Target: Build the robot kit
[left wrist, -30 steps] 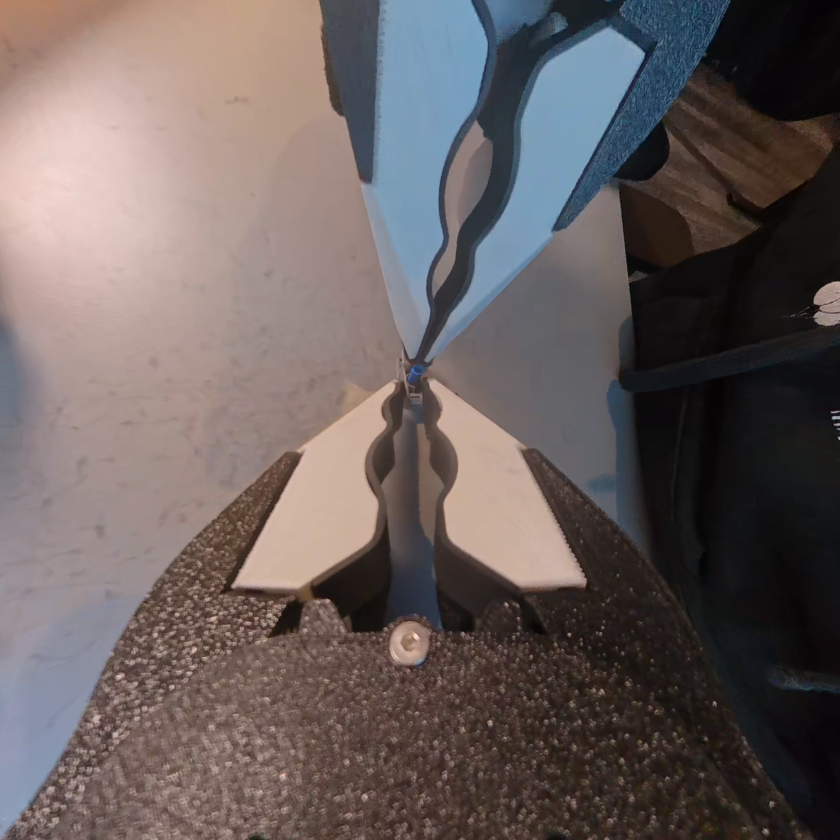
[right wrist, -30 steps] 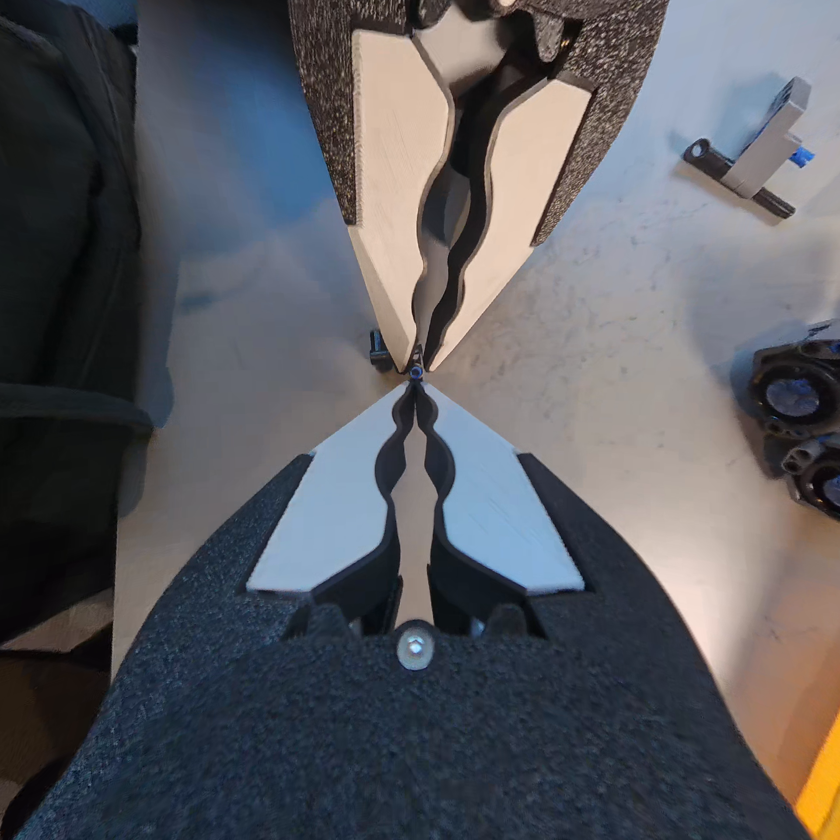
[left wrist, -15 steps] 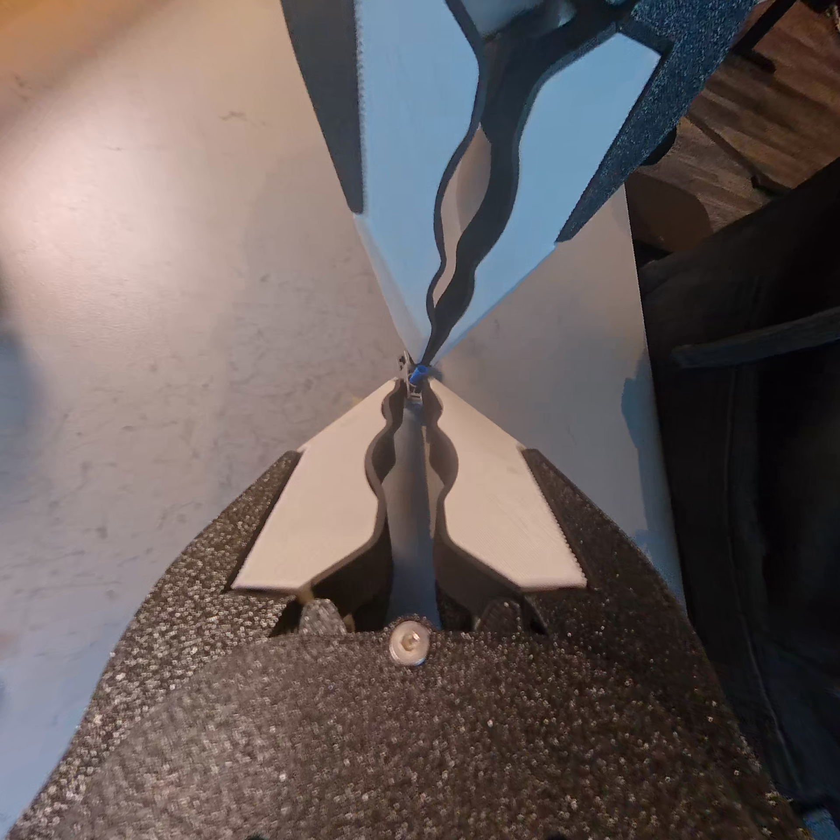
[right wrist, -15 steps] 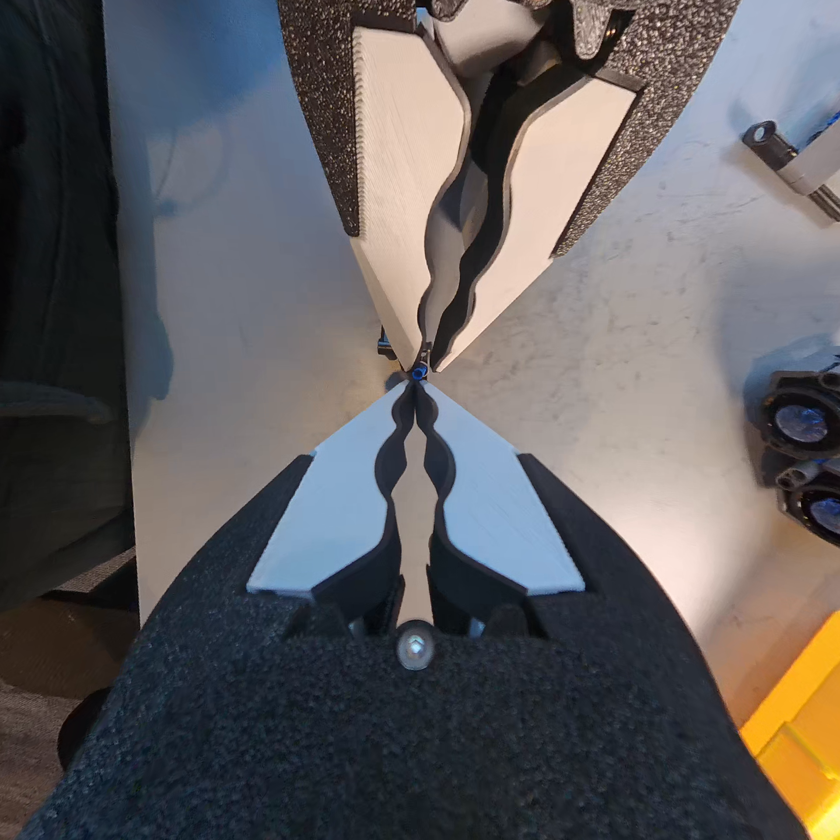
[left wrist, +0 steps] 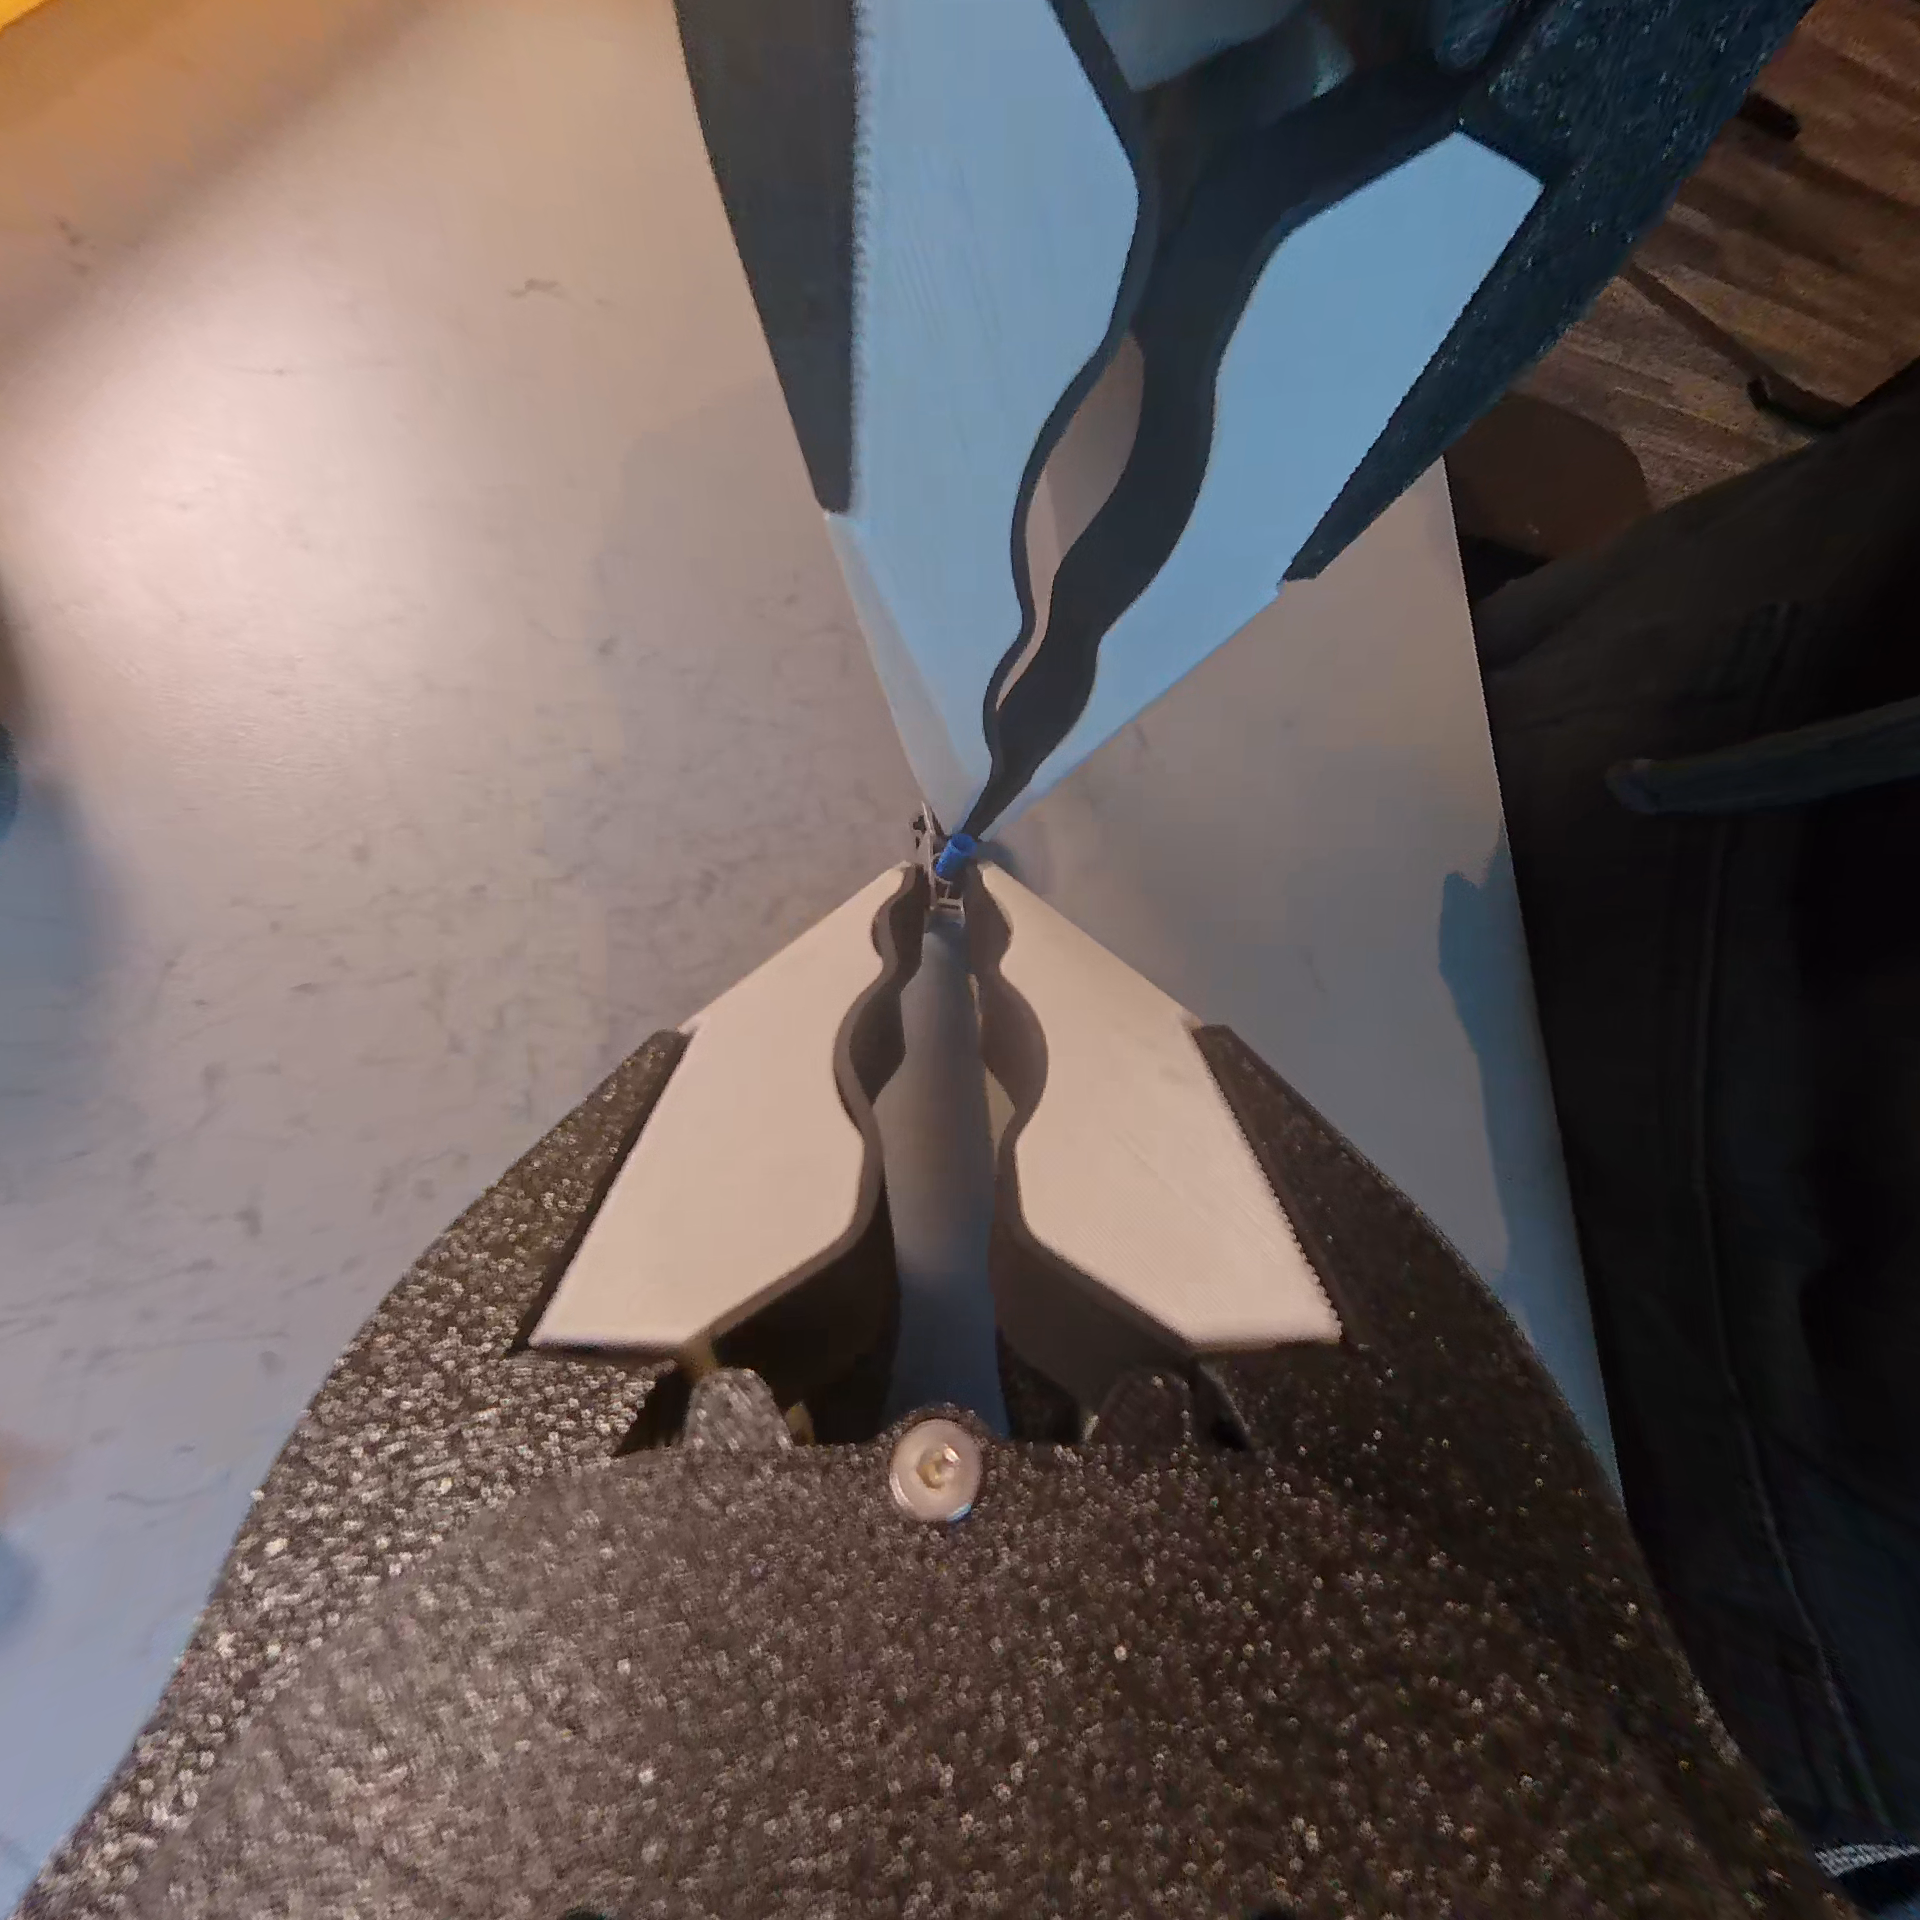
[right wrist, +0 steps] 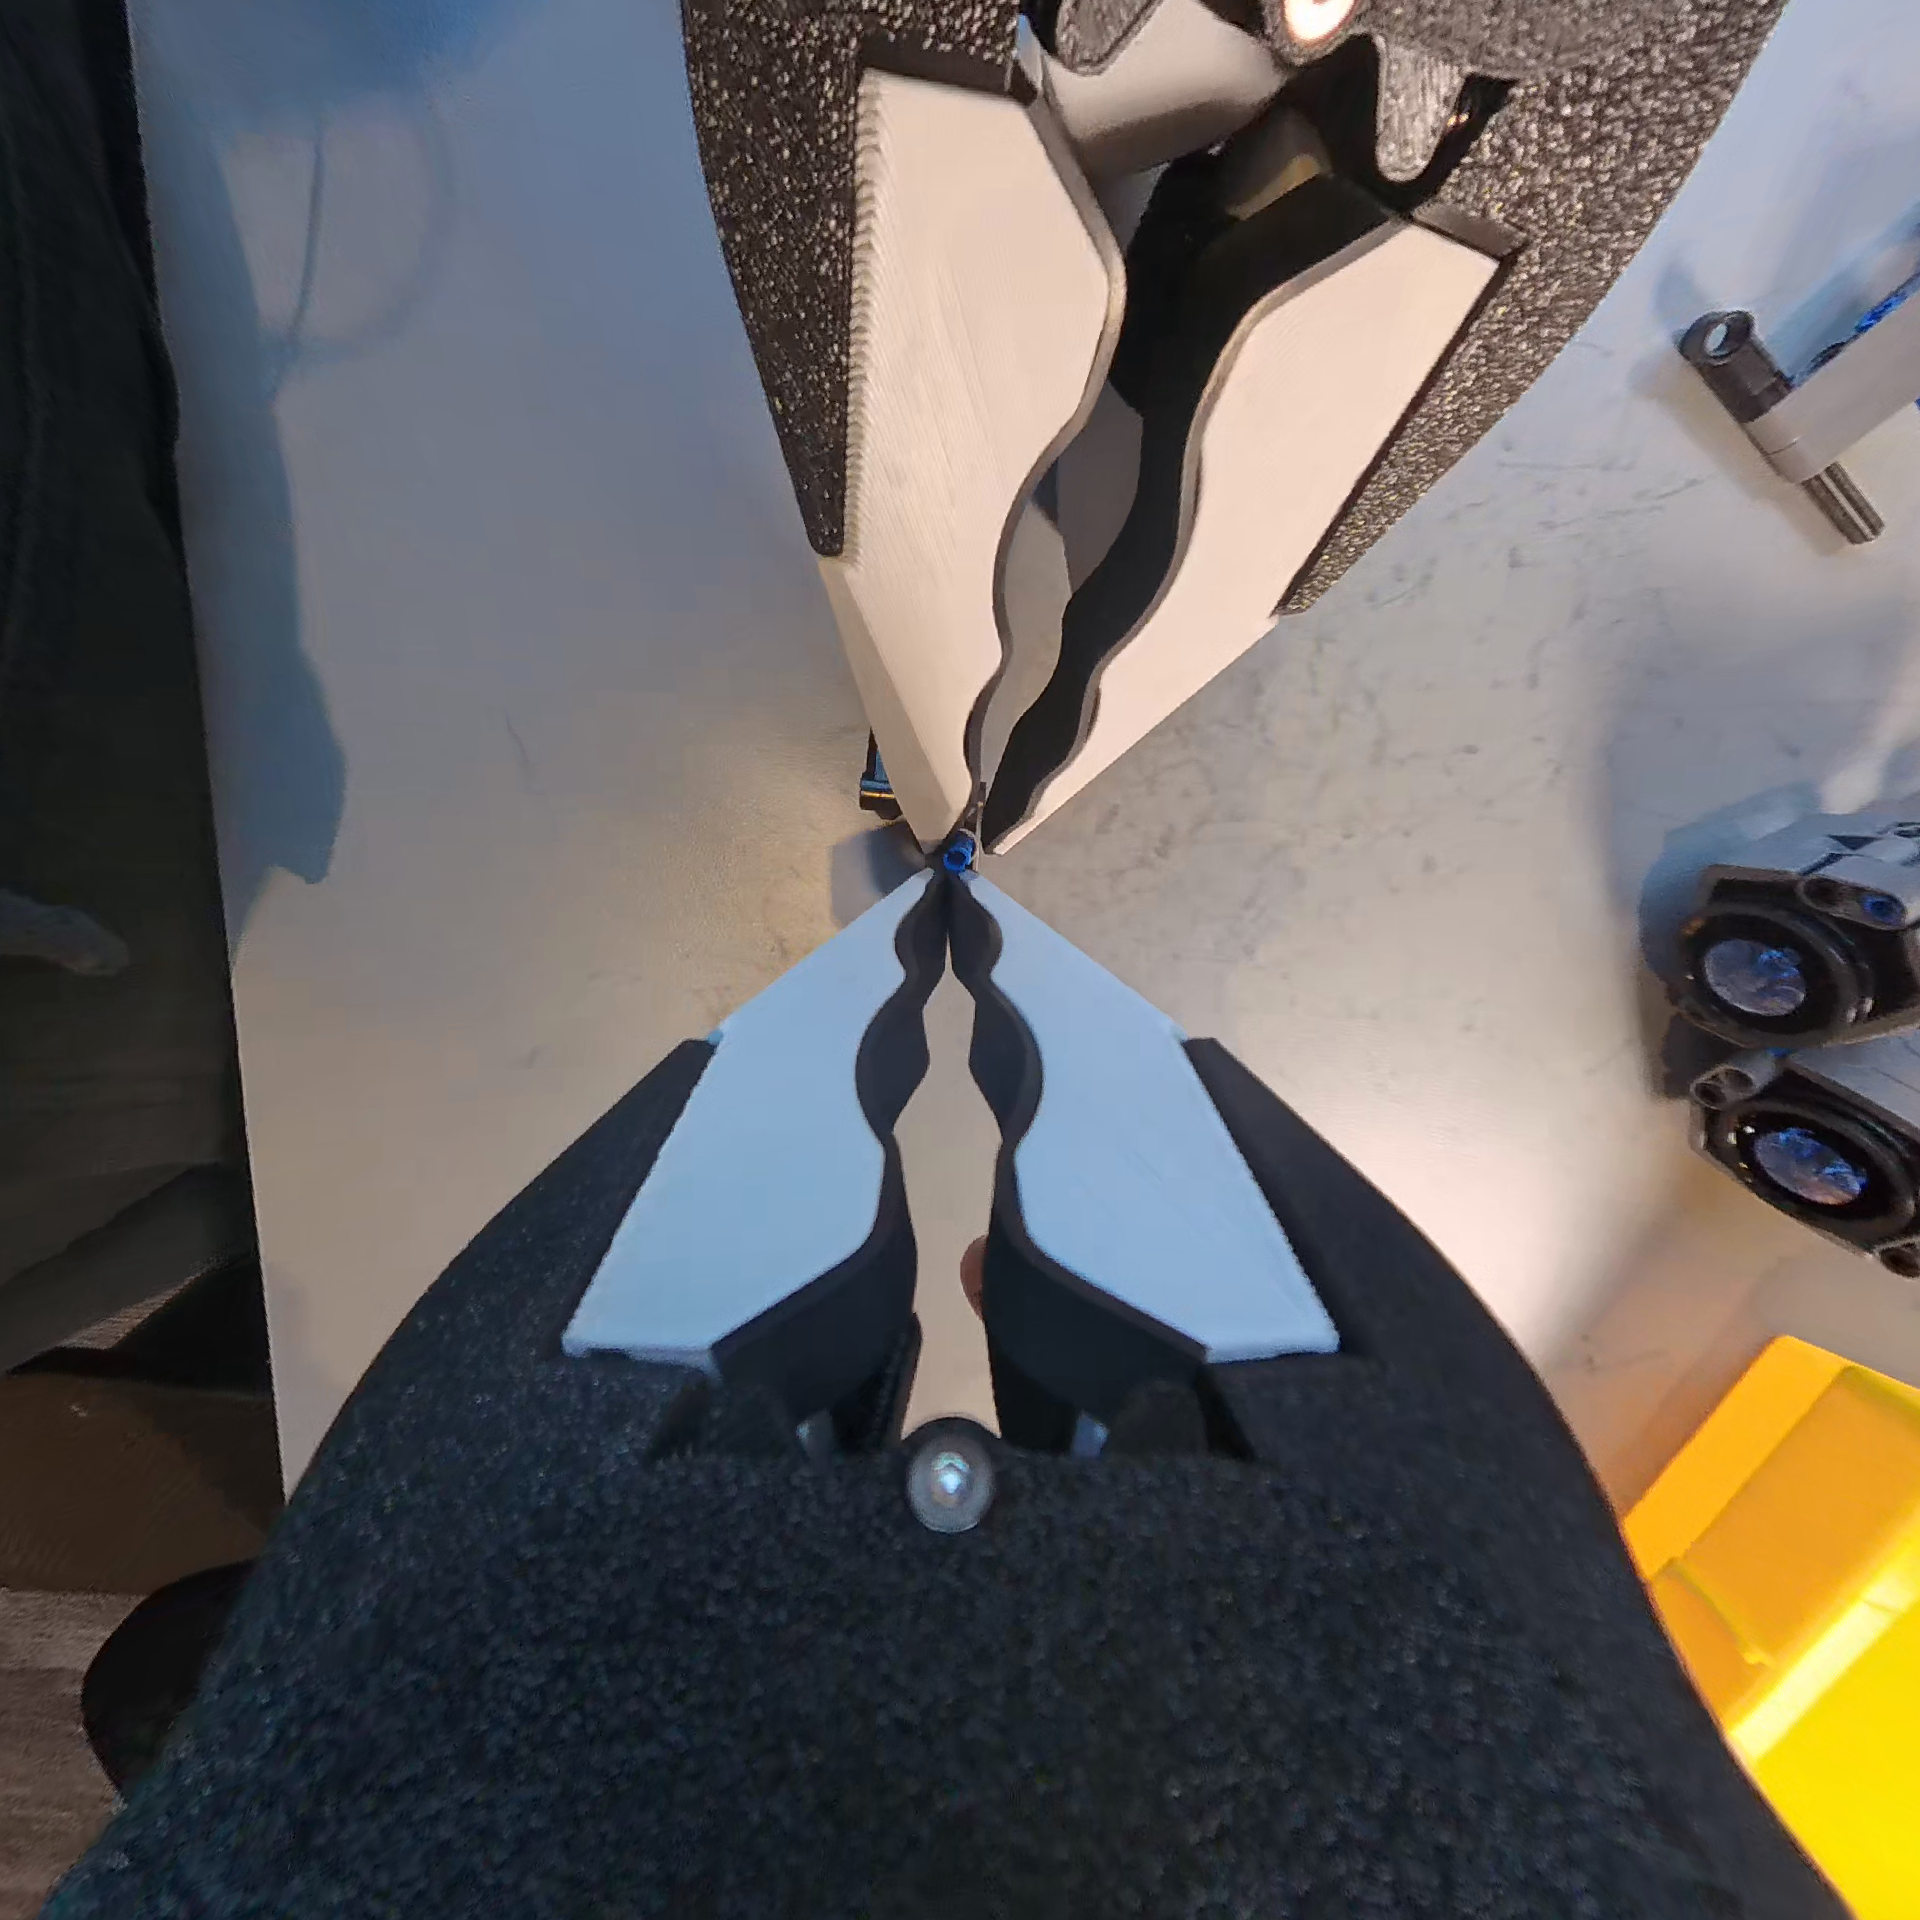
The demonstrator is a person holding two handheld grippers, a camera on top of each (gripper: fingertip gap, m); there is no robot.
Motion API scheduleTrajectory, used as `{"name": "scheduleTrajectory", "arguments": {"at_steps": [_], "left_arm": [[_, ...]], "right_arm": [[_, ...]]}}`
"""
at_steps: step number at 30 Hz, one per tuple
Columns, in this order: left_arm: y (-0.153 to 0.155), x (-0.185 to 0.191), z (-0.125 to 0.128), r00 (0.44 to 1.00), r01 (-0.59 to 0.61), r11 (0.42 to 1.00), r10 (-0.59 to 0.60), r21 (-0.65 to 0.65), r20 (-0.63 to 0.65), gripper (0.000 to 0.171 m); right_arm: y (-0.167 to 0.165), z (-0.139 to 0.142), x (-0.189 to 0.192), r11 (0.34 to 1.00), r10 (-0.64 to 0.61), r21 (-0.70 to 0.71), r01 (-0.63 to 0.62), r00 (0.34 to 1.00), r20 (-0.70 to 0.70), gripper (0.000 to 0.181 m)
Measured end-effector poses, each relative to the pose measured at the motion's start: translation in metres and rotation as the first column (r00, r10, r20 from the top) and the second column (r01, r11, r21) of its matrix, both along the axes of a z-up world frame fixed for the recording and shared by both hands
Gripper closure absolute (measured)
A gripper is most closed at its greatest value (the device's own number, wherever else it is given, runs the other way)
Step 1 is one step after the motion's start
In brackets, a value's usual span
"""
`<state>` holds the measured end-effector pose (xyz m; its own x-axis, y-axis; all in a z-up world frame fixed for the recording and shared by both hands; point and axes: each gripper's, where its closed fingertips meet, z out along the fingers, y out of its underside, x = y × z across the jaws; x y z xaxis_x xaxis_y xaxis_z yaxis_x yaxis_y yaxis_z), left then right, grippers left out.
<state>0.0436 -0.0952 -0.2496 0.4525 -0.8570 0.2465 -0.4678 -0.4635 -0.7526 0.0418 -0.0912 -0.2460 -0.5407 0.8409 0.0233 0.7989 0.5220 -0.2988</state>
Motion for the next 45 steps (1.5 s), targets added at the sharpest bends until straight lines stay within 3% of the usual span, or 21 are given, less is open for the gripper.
{"name": "scheduleTrajectory", "arguments": {"at_steps": [7,13,18,29,35,45], "left_arm": [[0.0,0.0,0.0,1.0,0.001,1.0,-0.001,0.016,-0.009,0.164],[0.0,0.0,0.0,1.0,0.0,1.0,0.0,0.005,-0.003,0.164],[0.0,0.0,-0.001,1.0,-0.001,1.0,0.001,0.0,-0.015,0.164],[0.0,0.001,-0.001,1.0,-0.002,1.0,0.003,0.01,-0.021,0.164],[0.001,0.002,0.0,1.0,-0.006,1.0,0.006,0.007,-0.008,0.164],[0.0,0.001,-0.001,1.0,-0.005,1.0,0.005,0.025,-0.01,0.164]], "right_arm": [[0.0,-0.001,-0.001,1.0,0.017,0.022,-0.017,1.0,0.002,0.181],[0.0,0.001,0.0,0.996,-0.082,-0.032,0.08,0.994,-0.071,0.181],[0.013,0.039,0.006,0.982,-0.173,-0.107,0.157,0.971,-0.166,0.179],[0.0,0.004,0.0,0.992,-0.118,-0.055,0.112,0.985,-0.123,0.181],[0.001,0.001,0.002,0.991,-0.125,-0.047,0.123,0.991,-0.041,0.181],[0.0,-0.001,0.0,0.997,0.031,0.075,-0.035,0.998,0.053,0.181]]}}
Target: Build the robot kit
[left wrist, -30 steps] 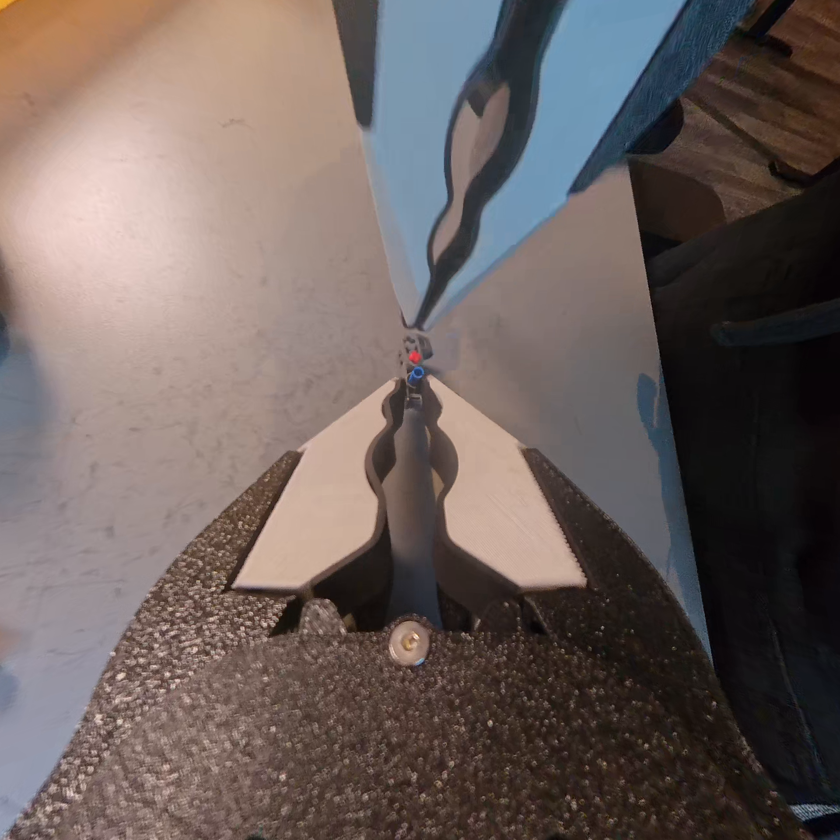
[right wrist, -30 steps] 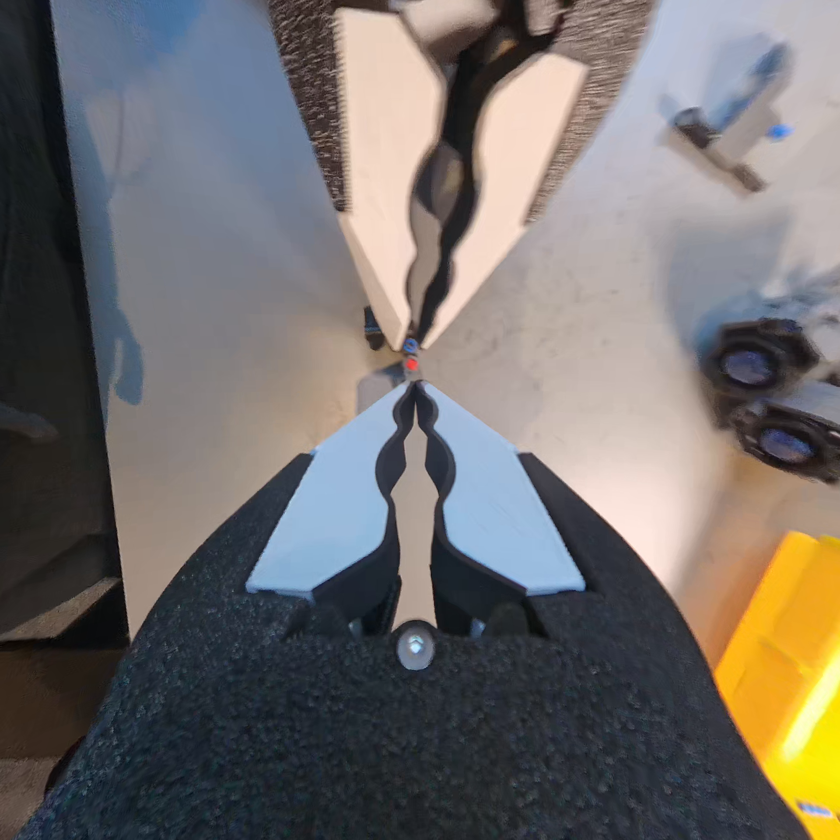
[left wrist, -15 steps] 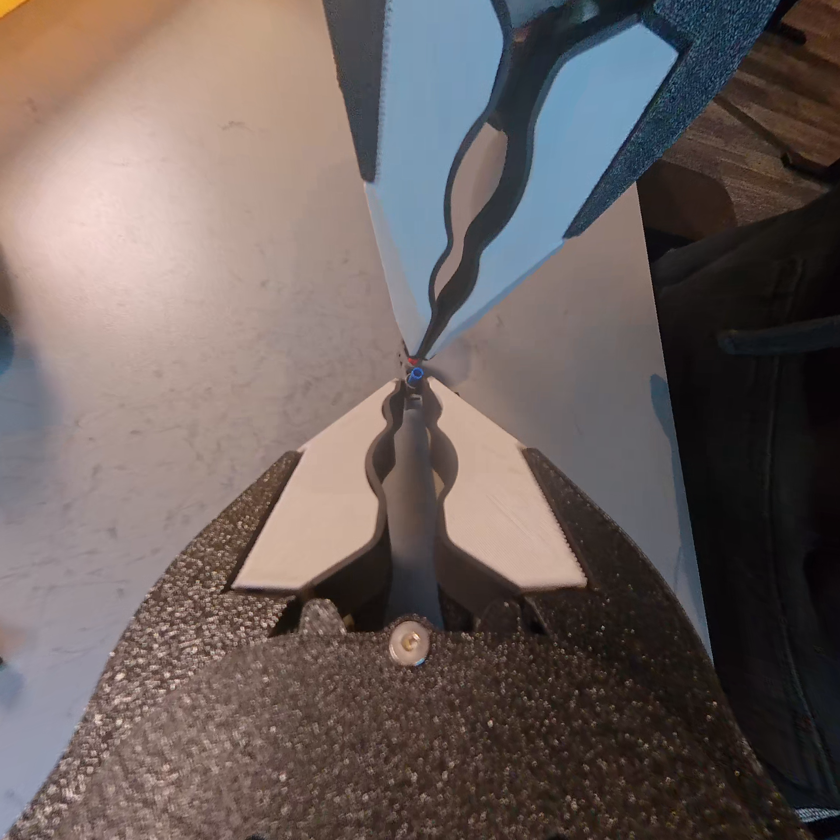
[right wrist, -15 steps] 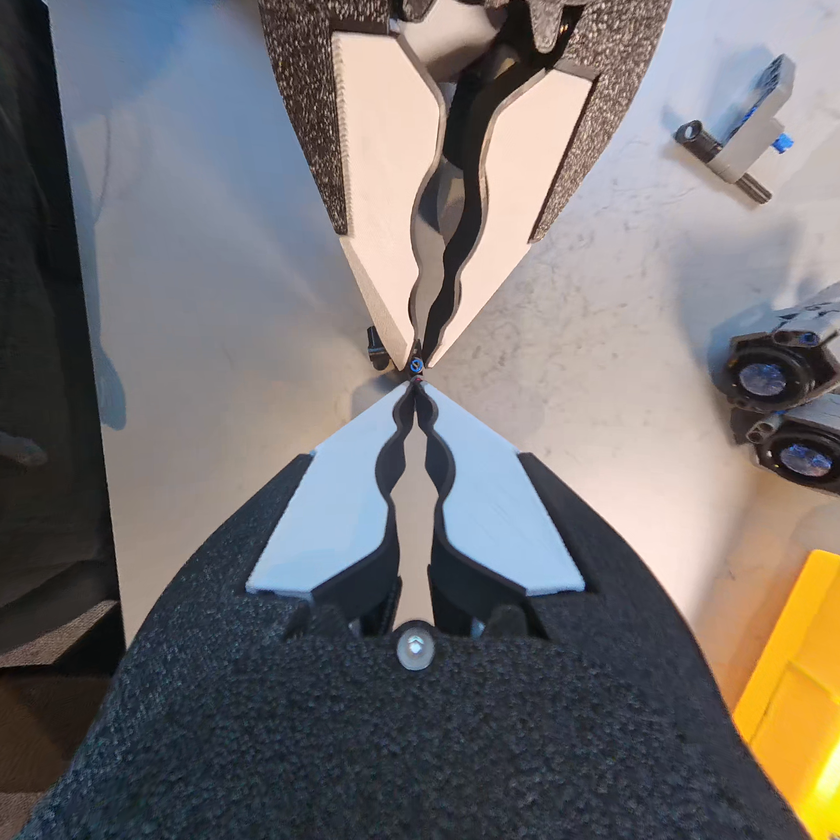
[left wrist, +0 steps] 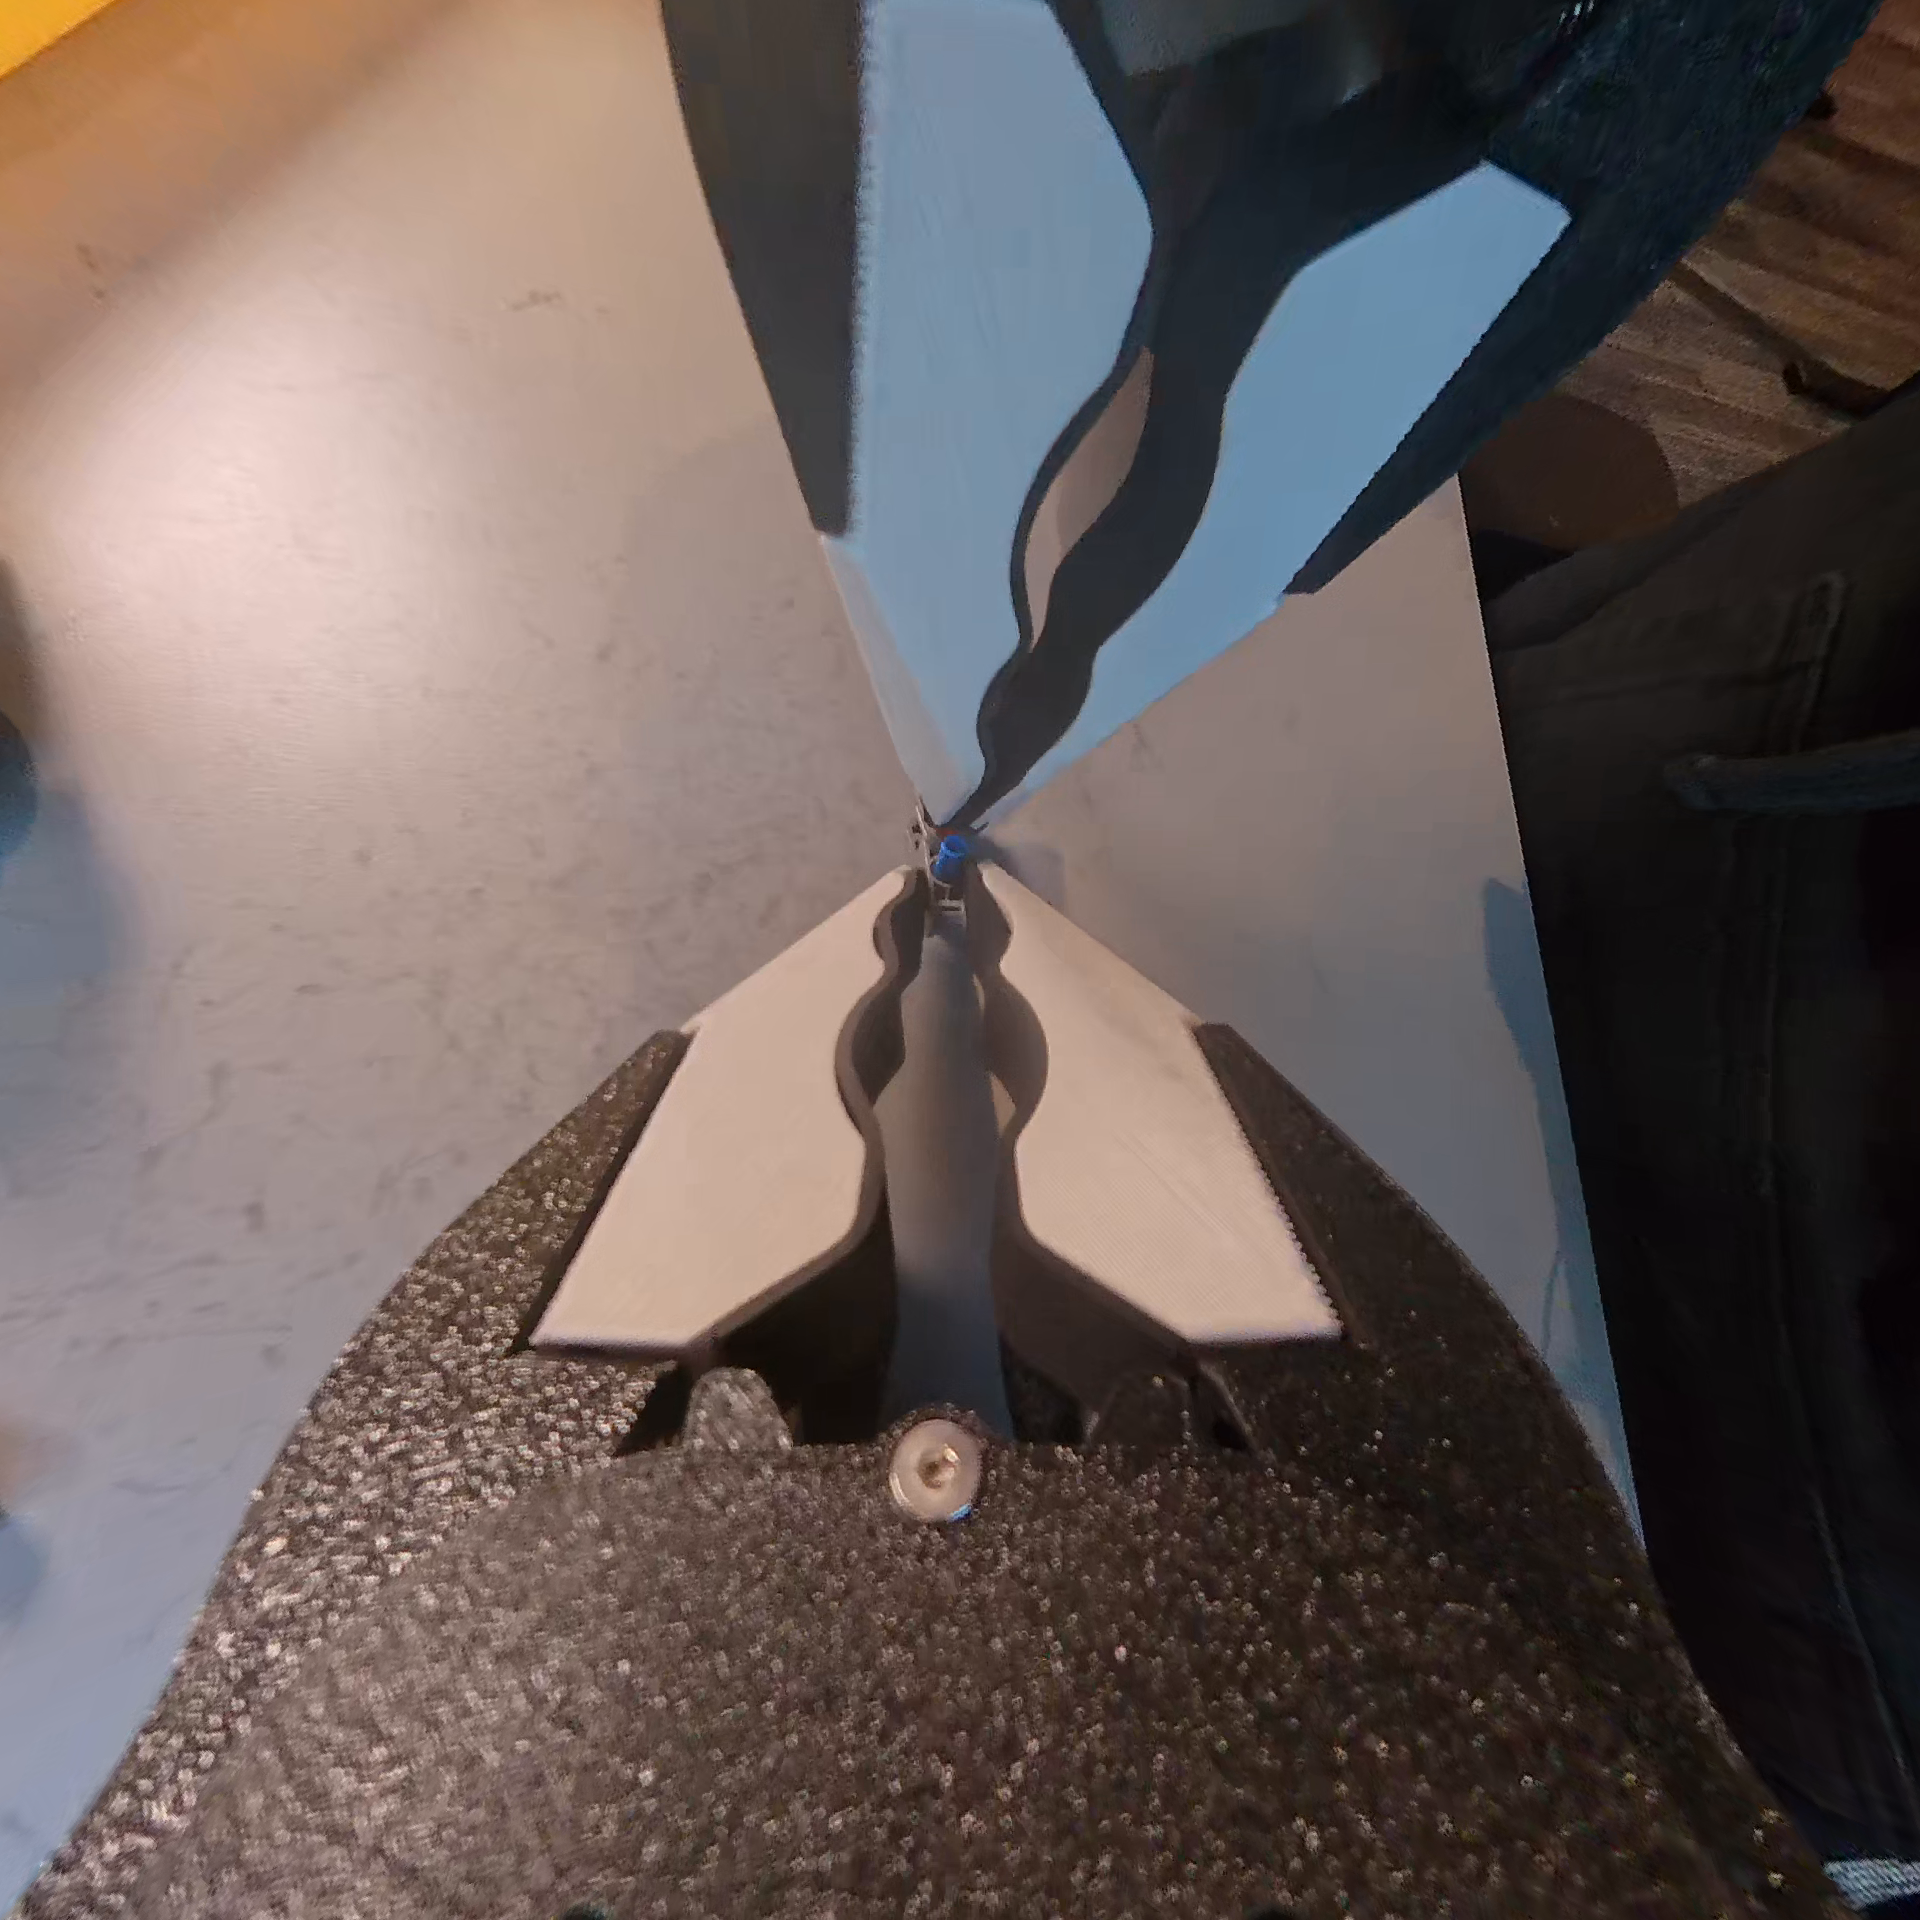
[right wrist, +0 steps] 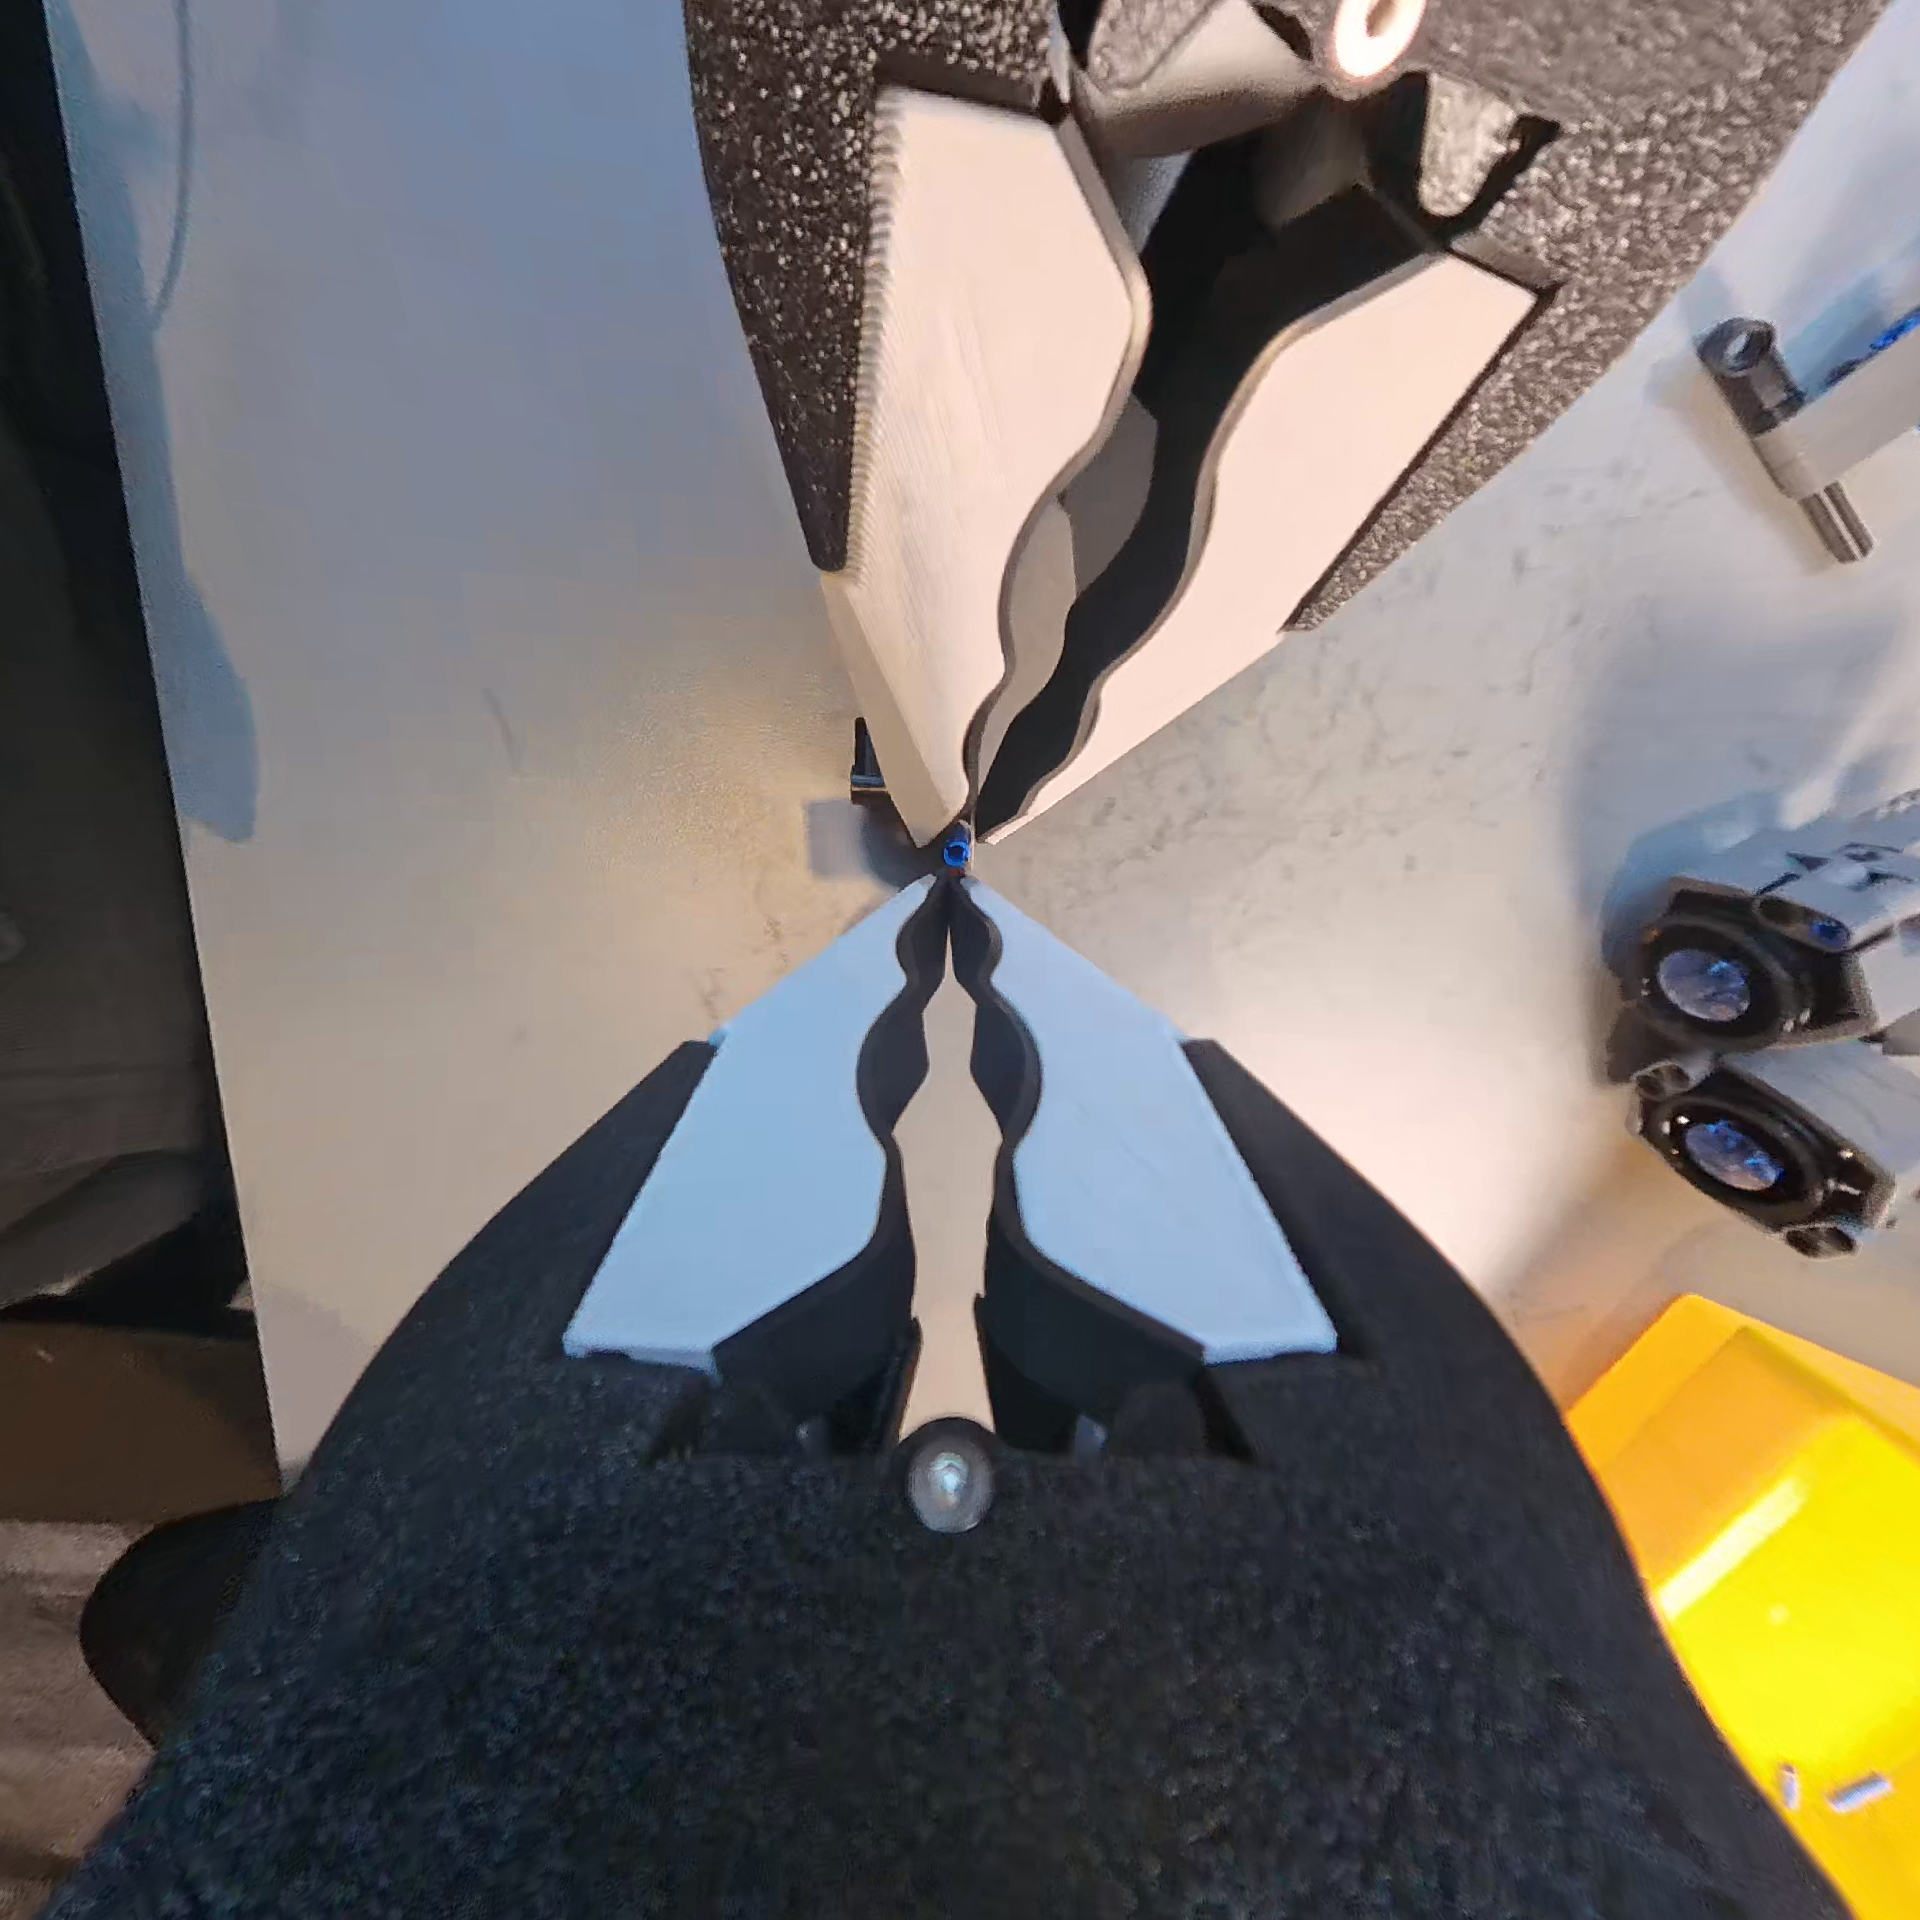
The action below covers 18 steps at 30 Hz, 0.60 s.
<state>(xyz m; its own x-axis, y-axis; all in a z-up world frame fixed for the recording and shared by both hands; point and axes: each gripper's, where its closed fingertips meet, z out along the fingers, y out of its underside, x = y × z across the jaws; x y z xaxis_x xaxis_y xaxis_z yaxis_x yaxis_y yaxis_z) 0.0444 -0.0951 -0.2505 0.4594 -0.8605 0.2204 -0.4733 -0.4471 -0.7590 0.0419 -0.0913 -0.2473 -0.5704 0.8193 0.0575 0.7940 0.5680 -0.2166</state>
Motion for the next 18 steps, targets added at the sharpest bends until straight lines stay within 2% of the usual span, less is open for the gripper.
{"name": "scheduleTrajectory", "arguments": {"at_steps": [6,15,18], "left_arm": [[-0.0008,0.0001,-0.0008,1.0,-0.001,0.999,0.002,0.041,-0.022,0.164],[-0.0012,0.0,-0.0014,1.0,0.016,0.999,-0.016,0.034,-0.02,0.164],[-0.003,-0.0032,-0.0019,1.0,0.023,0.999,-0.023,0.028,-0.02,0.164]], "right_arm": [[-0.0042,-0.0009,-0.0005,0.999,0.045,0.028,-0.045,0.999,0.029,0.181],[-0.0048,-0.0023,-0.0024,0.993,0.089,0.065,-0.096,0.991,0.095,0.181],[-0.0081,-0.0019,-0.0076,0.994,0.087,0.053,-0.091,0.994,0.06,0.181]]}}
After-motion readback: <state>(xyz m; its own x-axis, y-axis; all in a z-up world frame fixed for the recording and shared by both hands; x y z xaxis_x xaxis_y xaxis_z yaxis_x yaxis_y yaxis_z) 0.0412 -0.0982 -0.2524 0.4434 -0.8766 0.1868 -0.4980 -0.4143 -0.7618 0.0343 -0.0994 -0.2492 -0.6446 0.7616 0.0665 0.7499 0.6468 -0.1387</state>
